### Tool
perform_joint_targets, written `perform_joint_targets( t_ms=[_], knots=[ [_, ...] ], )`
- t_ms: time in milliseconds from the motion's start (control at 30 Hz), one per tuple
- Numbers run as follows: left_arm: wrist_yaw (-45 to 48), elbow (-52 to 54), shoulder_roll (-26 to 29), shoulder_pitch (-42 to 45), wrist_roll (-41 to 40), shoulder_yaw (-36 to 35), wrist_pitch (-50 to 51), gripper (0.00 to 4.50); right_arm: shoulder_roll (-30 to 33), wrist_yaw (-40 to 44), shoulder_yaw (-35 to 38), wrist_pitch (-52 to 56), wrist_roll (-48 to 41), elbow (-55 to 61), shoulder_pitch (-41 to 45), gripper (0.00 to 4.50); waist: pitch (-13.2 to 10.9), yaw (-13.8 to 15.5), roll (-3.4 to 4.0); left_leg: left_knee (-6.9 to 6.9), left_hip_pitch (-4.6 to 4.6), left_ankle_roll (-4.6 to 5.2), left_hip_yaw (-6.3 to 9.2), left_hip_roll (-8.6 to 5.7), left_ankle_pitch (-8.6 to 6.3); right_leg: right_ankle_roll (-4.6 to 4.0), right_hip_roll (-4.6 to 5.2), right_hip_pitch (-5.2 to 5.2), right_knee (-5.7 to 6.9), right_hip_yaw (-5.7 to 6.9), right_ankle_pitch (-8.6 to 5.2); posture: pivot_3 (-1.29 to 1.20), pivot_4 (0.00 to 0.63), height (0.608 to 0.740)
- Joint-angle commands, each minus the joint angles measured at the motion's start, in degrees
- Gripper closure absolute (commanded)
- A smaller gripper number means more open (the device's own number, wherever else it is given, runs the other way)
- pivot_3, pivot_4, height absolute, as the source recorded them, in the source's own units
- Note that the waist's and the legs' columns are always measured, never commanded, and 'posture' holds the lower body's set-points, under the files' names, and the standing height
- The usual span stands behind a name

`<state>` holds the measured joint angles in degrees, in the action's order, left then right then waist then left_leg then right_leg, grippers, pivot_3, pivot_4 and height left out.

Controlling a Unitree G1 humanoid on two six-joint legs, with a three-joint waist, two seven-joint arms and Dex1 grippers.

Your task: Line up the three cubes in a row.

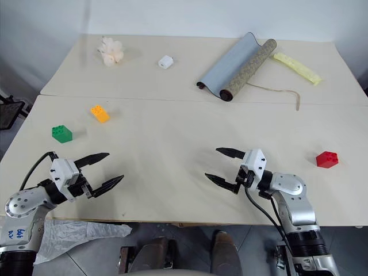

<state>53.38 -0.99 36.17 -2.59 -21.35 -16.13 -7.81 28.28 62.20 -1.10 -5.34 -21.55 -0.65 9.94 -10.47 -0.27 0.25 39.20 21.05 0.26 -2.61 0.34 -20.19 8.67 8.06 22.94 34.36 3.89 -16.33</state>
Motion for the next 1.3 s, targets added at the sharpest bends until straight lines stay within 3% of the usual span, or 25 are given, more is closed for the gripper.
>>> perform_joint_targets(
  t_ms=[33,167,333,433,700,833,900,1100,1300],
  knots=[
    [-0.5,1.8,0.2,-1.0,-1.9,-2.5,-0.4,0.05,0.1,0.0,0.8,-1.2,-0.6,1.2,-0.8,0.0,0.0,0.0,0.0,0.0,0.0,0.0,0.0,0.0,0.0,0.0,0.0,0.0,0.0,0.0,0.0,0.0,0.15,0.74],
    [-6.4,7.4,-0.2,0.5,-0.5,-1.1,5.2,0.05,2.1,-3.1,5.4,9.2,-9.0,10.4,-2.9,0.0,0.0,0.4,0.0,0.02,0.06,0.01,0.08,-0.02,0.0,0.0,0.04,0.0,0.01,0.01,0.0,0.0,0.15,0.74],
    [-4.0,13.3,0.2,1.3,-2.2,3.7,9.6,0.05,4.4,-7.3,11.9,11.1,-10.5,16.9,-7.9,0.0,0.0,0.6,-0.08,0.03,0.06,0.09,0.34,-0.17,-0.08,0.0,0.14,-0.01,0.03,0.03,0.0,0.0,0.15,0.74],
    [3.4,15.1,-0.4,8.4,-4.2,13.7,13.7,0.05,5.1,-13.2,27.4,10.0,-11.0,20.9,-18.7,0.0,0.1,2.2,-0.02,0.03,0.14,0.09,0.27,-0.25,-0.08,0.0,0.13,-0.01,0.03,0.11,0.0,0.0,0.15,0.74],
    [9.2,10.8,-4.3,16.9,-6.8,20.0,17.8,0.05,-2.0,-19.2,46.8,5.5,-12.0,16.1,-36.8,0.0,0.2,1.6,-0.09,-0.02,-0.03,0.19,0.02,-0.23,-0.13,0.05,0.13,-0.15,-0.13,0.15,0.02,0.0,0.15,0.74],
    [10.8,7.8,-4.7,20.2,-5.9,21.7,19.7,0.05,-4.5,-20.4,48.0,4.1,-10.8,11.3,-40.5,0.0,0.2,0.8,-0.06,-0.02,-0.25,0.23,-0.15,-0.2,-0.15,0.07,0.09,-0.3,-0.17,-0.02,0.04,0.0,0.15,0.74],
    [11.4,6.6,-4.8,21.2,-6.2,21.7,20.4,0.05,-4.1,-25.0,48.4,7.6,-11.0,10.6,-39.4,0.0,0.2,0.2,-0.06,-0.05,-0.45,0.25,-0.16,-0.18,-0.16,0.07,0.1,-0.43,-0.16,-0.1,0.03,0.0,0.15,0.74],
    [10.3,7.4,-5.5,19.8,-5.2,21.3,19.8,0.05,5.9,-31.3,47.3,21.9,-12.9,14.1,-33.0,0.0,0.2,-0.3,0.05,-0.11,-0.68,0.26,-0.03,-0.1,-0.19,0.07,0.11,-0.42,-0.05,-0.36,0.03,0.0,0.15,0.74],
    [8.5,7.7,-6.5,18.2,-5.0,20.0,18.7,0.05,16.0,-35.0,45.7,36.0,-13.0,9.3,-23.7,0.0,0.3,0.7,0.04,-0.08,-0.6,0.31,0.04,-0.17,-0.22,0.06,0.13,-0.42,-0.11,-0.33,0.03,0.0,0.15,0.74]
  ],
)
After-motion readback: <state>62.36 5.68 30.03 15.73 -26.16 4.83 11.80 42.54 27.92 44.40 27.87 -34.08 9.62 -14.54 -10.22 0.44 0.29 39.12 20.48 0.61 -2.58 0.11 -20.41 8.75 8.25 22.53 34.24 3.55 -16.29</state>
